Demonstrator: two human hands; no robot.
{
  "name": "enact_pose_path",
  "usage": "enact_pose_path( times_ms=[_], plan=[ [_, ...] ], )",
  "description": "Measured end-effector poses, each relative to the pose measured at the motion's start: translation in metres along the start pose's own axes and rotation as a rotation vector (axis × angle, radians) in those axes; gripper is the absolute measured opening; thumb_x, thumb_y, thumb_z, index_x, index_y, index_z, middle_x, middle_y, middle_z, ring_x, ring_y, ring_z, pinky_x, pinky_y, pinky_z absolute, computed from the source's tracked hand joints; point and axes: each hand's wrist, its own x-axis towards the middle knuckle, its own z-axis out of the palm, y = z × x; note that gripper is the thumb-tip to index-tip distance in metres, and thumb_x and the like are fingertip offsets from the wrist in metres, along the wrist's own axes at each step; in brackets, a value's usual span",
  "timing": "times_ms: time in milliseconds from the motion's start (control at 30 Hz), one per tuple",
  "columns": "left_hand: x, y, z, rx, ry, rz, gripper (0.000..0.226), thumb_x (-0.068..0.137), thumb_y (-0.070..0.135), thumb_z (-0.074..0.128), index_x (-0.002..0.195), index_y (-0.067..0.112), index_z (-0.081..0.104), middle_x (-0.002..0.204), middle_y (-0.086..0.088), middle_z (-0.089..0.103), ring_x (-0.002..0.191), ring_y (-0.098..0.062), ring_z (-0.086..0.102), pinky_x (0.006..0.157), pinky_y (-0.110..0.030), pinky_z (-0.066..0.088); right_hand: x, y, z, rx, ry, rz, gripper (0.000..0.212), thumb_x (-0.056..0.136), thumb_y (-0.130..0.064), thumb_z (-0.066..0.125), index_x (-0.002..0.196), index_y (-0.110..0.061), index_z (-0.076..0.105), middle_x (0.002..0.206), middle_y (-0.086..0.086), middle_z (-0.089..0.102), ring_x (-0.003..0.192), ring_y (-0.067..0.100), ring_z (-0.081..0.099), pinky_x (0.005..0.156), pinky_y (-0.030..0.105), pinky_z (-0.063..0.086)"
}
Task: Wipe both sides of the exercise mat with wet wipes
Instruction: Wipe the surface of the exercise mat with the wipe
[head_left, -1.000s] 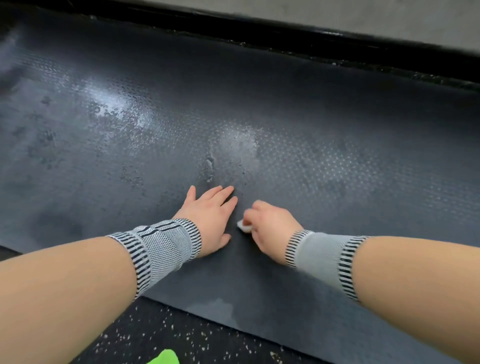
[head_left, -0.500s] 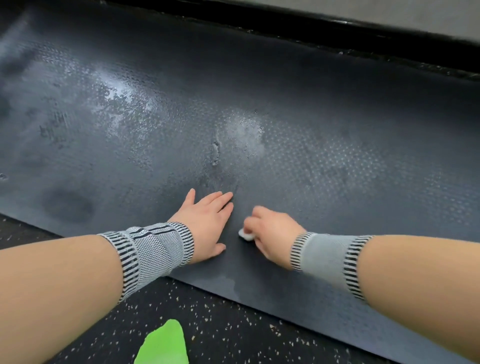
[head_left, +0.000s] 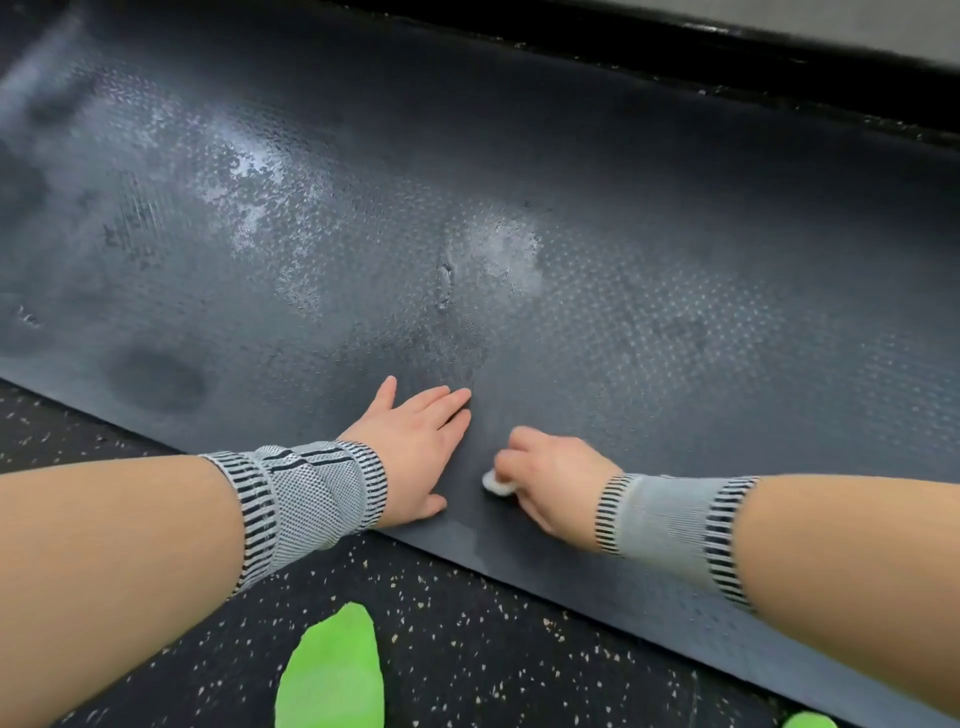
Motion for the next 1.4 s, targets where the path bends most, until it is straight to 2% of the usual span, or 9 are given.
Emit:
enact_pose_path(
  times_ms=[100,267,400,533,600,733,967,1167,1400],
  plan=[
    [-0.007,0.0,0.007,0.022,-0.014,0.019,0.095,0.091,0.053,0.054,0.156,0.013,-0.001,0.163,0.0,-0.013,0.151,-0.018,-0.007,0.118,-0.058,0.003,-0.008,0.039,-0.012,-0.135,-0.045,0.028,0.023,0.091,-0.018,0.046,0.113,-0.019,0.053,0.115,0.002,0.044,0.093,0.031,0.059,0.08,0.036,0.047],
    [-0.016,0.0,0.013,0.039,-0.034,0.021,0.095,0.092,0.052,0.055,0.156,0.013,-0.002,0.163,0.0,-0.015,0.151,-0.018,-0.007,0.118,-0.059,0.002,0.02,0.03,-0.018,0.038,0.234,0.438,0.02,0.092,-0.019,0.047,0.109,-0.014,0.056,0.11,0.007,0.052,0.102,0.031,0.055,0.083,0.032,0.041],
    [-0.02,0.0,0.017,0.024,-0.043,0.014,0.096,0.091,0.05,0.057,0.156,0.013,-0.002,0.163,0.0,-0.015,0.151,-0.018,-0.007,0.119,-0.059,0.003,0.014,-0.019,0.008,0.011,0.092,0.144,0.018,0.092,-0.014,0.046,0.11,-0.015,0.051,0.112,0.005,0.045,0.095,0.03,0.057,0.081,0.033,0.045],
    [-0.027,-0.001,0.024,0.033,-0.053,0.017,0.094,0.092,0.05,0.055,0.156,0.013,-0.004,0.163,0.0,-0.017,0.151,-0.018,-0.008,0.118,-0.059,0.003,-0.014,0.002,0.008,-0.085,-0.155,-0.119,0.023,0.092,-0.013,0.044,0.112,-0.019,0.053,0.111,0.003,0.041,0.083,0.033,0.058,0.075,0.04,0.049],
    [-0.03,-0.003,0.028,0.036,-0.052,0.018,0.094,0.093,0.05,0.054,0.156,0.014,-0.004,0.163,0.0,-0.017,0.151,-0.018,-0.009,0.118,-0.059,0.003,-0.015,0.022,-0.004,-0.14,-0.15,-0.091,0.025,0.091,-0.015,0.045,0.113,-0.02,0.056,0.113,0.002,0.044,0.085,0.033,0.059,0.077,0.039,0.048],
    [-0.034,-0.005,0.031,0.027,-0.05,0.01,0.093,0.093,0.05,0.055,0.156,0.017,-0.005,0.162,0.001,-0.018,0.151,-0.018,-0.008,0.118,-0.059,0.003,0.015,0.013,-0.01,-0.011,0.128,0.22,0.021,0.092,-0.018,0.045,0.111,-0.016,0.056,0.11,0.004,0.049,0.096,0.03,0.057,0.081,0.033,0.045],
    [-0.04,0.003,0.035,0.01,-0.046,0.023,0.093,0.092,0.047,0.057,0.156,0.015,-0.002,0.163,0.0,-0.015,0.151,-0.019,-0.007,0.118,-0.059,0.003,-0.01,-0.036,0.024,-0.079,-0.263,-0.238,0.02,0.092,-0.014,0.048,0.111,-0.017,0.052,0.112,0.003,0.042,0.084,0.03,0.058,0.076,0.039,0.049],
    [-0.043,0.006,0.038,0.027,-0.062,0.023,0.093,0.091,0.046,0.057,0.156,0.016,-0.002,0.163,-0.001,-0.015,0.151,-0.02,-0.007,0.118,-0.059,0.003,0.012,-0.038,0.012,-0.169,-0.142,-0.364,0.024,0.092,-0.013,0.051,0.115,-0.017,0.056,0.111,0.002,0.043,0.077,0.023,0.051,0.073,0.033,0.046],
    [-0.04,0.005,0.031,0.071,-0.074,0.033,0.091,0.093,0.046,0.056,0.156,0.016,-0.003,0.163,-0.001,-0.017,0.151,-0.021,-0.007,0.117,-0.062,0.003,-0.032,0.001,0.013,-0.262,-0.441,-0.442,0.024,0.09,-0.018,0.052,0.113,-0.024,0.059,0.108,-0.001,0.044,0.084,0.029,0.058,0.077,0.038,0.049]
  ],
)
